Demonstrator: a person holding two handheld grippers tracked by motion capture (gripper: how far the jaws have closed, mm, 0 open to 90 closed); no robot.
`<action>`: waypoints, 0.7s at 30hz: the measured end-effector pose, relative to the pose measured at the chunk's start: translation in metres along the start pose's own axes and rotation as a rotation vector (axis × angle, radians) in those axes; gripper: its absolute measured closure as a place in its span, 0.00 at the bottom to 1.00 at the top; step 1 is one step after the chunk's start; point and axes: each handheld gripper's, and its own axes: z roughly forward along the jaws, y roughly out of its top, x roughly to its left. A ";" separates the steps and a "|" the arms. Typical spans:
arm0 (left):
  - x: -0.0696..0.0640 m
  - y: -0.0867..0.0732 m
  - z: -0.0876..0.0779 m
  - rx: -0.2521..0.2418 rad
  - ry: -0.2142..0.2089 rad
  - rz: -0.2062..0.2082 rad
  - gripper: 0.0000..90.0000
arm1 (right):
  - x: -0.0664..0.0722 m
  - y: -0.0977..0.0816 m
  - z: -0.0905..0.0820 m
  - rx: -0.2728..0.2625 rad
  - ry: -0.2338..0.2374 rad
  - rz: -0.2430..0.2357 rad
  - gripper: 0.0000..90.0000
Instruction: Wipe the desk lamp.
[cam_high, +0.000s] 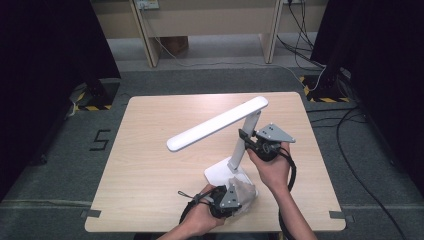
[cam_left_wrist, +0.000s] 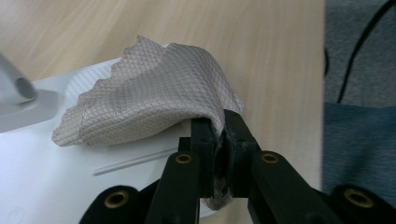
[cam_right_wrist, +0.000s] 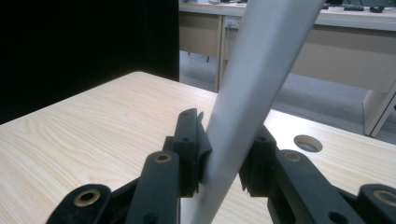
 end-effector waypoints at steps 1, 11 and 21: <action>-0.001 0.000 -0.001 0.003 0.002 -0.001 0.93 | 0.000 0.000 0.000 0.000 -0.001 -0.001 0.80; 0.056 -0.012 -0.039 0.058 0.241 -0.086 0.93 | 0.000 0.001 0.000 0.004 0.001 -0.007 0.80; 0.090 -0.037 -0.031 0.152 0.351 -0.131 0.93 | 0.001 0.001 0.000 0.005 -0.004 -0.007 0.80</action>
